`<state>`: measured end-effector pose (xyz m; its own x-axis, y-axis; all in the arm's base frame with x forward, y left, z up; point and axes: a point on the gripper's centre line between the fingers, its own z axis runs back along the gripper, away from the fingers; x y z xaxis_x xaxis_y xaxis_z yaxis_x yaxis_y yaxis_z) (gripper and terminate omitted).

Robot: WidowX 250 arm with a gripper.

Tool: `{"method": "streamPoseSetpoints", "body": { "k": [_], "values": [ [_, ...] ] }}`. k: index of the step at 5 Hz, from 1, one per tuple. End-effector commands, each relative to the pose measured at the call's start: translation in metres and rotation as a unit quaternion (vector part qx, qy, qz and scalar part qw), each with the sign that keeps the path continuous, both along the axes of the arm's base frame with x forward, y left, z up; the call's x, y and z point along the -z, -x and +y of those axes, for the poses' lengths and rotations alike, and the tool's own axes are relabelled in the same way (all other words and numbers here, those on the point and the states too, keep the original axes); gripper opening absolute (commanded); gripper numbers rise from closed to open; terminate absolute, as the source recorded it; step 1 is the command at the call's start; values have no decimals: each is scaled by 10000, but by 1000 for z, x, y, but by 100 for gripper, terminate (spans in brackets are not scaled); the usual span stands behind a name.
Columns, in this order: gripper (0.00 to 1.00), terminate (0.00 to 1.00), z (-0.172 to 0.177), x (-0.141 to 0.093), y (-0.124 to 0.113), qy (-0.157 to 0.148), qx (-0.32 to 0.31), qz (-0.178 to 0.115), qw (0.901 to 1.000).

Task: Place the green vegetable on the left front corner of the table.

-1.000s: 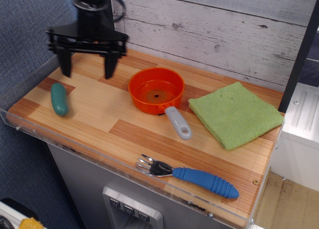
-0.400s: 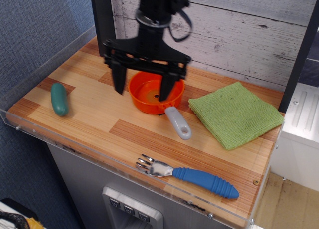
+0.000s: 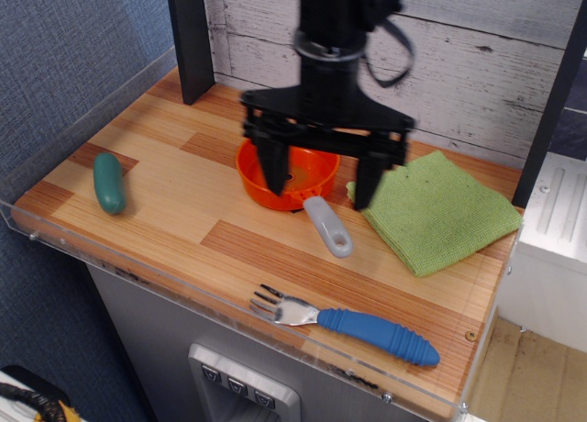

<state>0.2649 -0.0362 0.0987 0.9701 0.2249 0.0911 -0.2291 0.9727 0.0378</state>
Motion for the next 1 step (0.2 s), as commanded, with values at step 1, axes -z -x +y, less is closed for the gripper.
{"method": "streamPoseSetpoints", "body": {
  "k": [1],
  "values": [
    [100, 100, 1, -18, -3, 31, -19, -202, 9998]
  ]
}}
